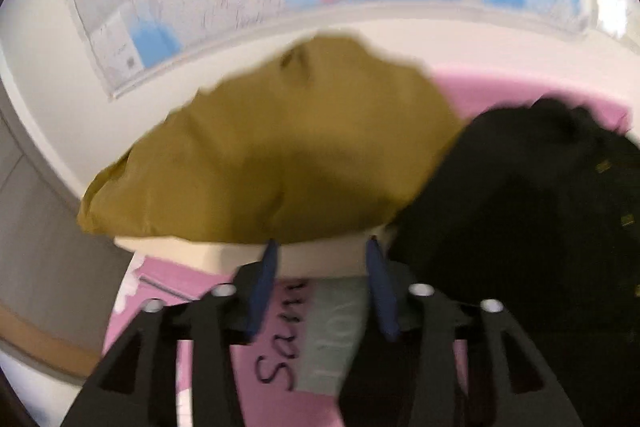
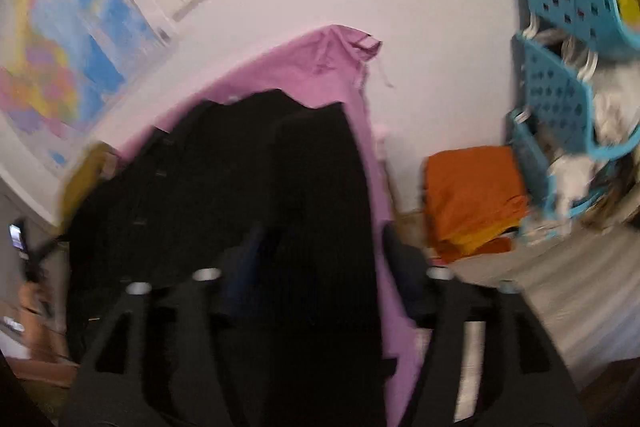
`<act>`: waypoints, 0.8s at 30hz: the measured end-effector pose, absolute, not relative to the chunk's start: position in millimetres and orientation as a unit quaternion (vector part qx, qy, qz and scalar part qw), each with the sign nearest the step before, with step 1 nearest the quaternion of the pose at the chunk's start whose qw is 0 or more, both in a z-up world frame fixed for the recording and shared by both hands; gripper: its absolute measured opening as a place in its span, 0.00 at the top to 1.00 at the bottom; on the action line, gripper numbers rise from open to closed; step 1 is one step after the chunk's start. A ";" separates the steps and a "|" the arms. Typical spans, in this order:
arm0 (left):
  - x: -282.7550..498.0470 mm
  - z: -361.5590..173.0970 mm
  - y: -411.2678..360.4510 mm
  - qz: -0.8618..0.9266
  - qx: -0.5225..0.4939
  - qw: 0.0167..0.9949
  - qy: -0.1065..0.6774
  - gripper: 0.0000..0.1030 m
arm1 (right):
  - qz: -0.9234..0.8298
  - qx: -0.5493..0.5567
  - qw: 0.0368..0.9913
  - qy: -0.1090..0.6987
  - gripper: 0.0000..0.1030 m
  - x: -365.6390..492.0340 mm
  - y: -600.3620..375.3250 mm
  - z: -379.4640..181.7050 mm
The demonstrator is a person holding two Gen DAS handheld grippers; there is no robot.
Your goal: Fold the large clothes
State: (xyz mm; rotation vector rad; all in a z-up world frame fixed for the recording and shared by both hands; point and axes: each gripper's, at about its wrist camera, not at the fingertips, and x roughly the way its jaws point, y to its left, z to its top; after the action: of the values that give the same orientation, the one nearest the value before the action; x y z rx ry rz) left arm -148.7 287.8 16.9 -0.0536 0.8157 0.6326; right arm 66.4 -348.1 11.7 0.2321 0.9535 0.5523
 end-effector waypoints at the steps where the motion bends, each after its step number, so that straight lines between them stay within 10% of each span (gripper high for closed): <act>1: -155.2 26.8 279.2 0.281 -0.030 0.885 0.370 0.52 | 0.276 0.125 0.841 0.448 0.35 57.4 -357.0 9.8; 6: -152.2 52.5 236.6 0.188 -0.018 0.931 0.311 0.41 | 0.311 0.143 0.826 0.448 0.27 14.3 -384.2 -12.9; 8: -145.6 55.0 220.3 0.160 -0.016 0.938 0.307 0.40 | 0.312 0.132 0.826 0.449 0.41 0.6 -385.6 -20.9; 11: -128.2 47.8 190.5 0.123 -0.001 0.940 0.318 0.40 | 0.323 0.099 0.842 0.421 0.88 -10.3 -376.0 0.5; 24: -87.6 28.0 131.7 -0.025 0.001 0.941 0.338 0.36 | 0.367 -0.115 0.850 0.361 0.91 22.1 -245.6 177.3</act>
State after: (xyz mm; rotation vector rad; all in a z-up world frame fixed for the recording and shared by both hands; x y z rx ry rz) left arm -87.6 131.7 28.0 0.0018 0.6906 -0.0509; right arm 22.1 -245.6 177.3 -0.2430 0.7606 0.7728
